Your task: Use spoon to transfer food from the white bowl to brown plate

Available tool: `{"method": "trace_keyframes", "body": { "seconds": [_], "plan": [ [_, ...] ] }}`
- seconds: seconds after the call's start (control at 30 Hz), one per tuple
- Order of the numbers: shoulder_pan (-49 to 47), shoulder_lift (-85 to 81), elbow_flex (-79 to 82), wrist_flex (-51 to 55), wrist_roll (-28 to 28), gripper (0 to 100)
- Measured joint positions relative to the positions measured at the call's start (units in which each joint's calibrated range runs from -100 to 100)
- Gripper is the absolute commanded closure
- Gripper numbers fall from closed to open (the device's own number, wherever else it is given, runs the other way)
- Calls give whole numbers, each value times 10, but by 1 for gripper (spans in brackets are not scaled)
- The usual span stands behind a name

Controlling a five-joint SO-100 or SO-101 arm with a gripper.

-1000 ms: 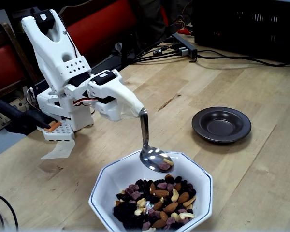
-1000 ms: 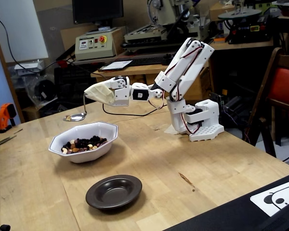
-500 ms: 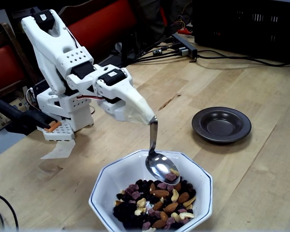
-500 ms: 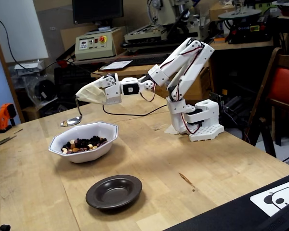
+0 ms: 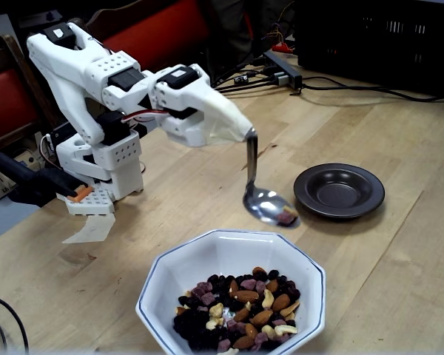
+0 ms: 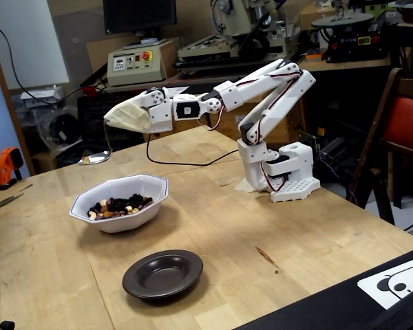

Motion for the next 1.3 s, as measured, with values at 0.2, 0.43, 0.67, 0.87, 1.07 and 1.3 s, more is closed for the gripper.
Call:
{"method": "trace_keyframes", "body": {
  "seconds": [0.2,0.43,0.67,0.87,1.07,1.3],
  "plan": [
    [-49,-53,0,82,0,98],
    [-100,-110,0,162,0,98],
    [-146,-157,0,210,0,98],
    [-189,-185,-2,244,0,98],
    [-232,-198,-4,266,0,98],
    [-285,-202,-4,280,0,98]
  ]
}}
